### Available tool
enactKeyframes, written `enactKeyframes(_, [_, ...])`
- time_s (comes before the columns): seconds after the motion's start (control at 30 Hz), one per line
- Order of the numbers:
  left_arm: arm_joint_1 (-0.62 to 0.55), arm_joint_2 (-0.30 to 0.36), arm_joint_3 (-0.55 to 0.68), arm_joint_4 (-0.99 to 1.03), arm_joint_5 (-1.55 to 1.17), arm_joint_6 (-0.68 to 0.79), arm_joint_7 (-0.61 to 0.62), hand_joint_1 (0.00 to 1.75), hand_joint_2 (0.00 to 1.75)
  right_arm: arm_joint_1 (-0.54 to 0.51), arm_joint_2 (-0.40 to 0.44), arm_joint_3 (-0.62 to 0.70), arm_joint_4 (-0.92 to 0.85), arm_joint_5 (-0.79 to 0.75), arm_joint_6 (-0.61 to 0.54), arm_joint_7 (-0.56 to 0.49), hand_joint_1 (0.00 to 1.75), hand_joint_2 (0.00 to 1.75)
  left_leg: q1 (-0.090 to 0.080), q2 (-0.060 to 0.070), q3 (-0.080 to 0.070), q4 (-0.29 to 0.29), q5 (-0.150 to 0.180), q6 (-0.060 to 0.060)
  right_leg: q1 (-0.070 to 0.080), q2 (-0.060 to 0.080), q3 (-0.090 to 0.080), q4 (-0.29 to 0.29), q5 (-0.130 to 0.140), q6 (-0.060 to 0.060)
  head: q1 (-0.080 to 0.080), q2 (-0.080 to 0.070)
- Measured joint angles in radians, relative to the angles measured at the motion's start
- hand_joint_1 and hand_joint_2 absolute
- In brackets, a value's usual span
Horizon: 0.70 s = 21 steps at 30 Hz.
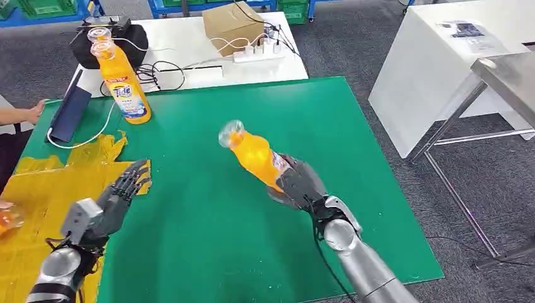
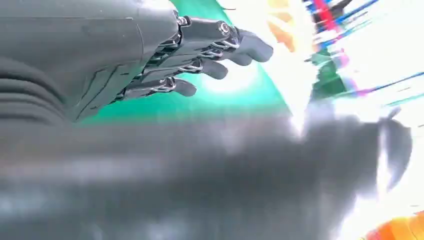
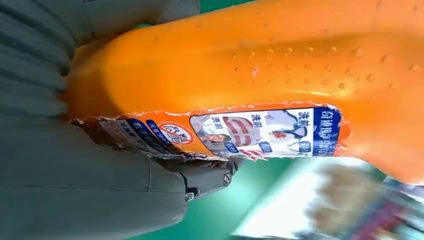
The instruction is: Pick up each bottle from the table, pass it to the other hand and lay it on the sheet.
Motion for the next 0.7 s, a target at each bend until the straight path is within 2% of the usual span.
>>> enactKeyframes(0.13, [0.062,-0.057,0.080,-0.141,0.054,-0.057,0.013,0.00,1.75,0.020,0.075,0.009,-0.133,-0.025,0.004,-0.016,1.75,1.75,0.000,-0.006,-0.004,-0.001,0.000,0.000,0.000,-0.005,0.000,0.001,-0.001,-0.001,0.000,0.000])
enactKeyframes(0.37, [0.109,-0.113,0.078,-0.266,0.069,-0.072,0.008,0.00,1.75,0.041,0.125,0.081,-0.194,0.011,0.008,-0.029,1.75,1.75,-0.001,-0.009,-0.005,0.000,0.000,0.000,-0.002,-0.007,-0.001,0.000,-0.001,0.000,0.000,0.000])
enactKeyframes(0.43, [0.108,-0.129,0.066,-0.281,0.069,-0.081,0.025,0.00,1.75,0.067,0.122,0.085,-0.210,0.017,-0.008,-0.026,1.75,1.75,-0.001,-0.010,-0.004,0.000,0.000,0.000,-0.002,-0.009,-0.001,-0.001,-0.001,0.000,0.000,0.000])
enactKeyframes(0.53, [0.115,-0.159,0.003,-0.311,0.068,-0.016,0.073,0.00,1.75,0.173,0.079,0.069,-0.296,0.028,-0.002,-0.037,1.75,1.75,-0.002,-0.015,-0.007,0.000,0.000,0.000,-0.002,-0.014,0.000,-0.001,-0.001,0.000,0.001,0.000])
enactKeyframes(0.7, [0.120,-0.173,-0.086,-0.339,0.083,0.022,0.090,0.00,1.75,0.261,0.043,0.048,-0.367,0.041,0.025,-0.045,1.75,1.75,-0.003,-0.013,-0.008,0.000,0.000,0.001,-0.003,-0.013,-0.002,-0.001,-0.001,0.000,0.000,0.000])
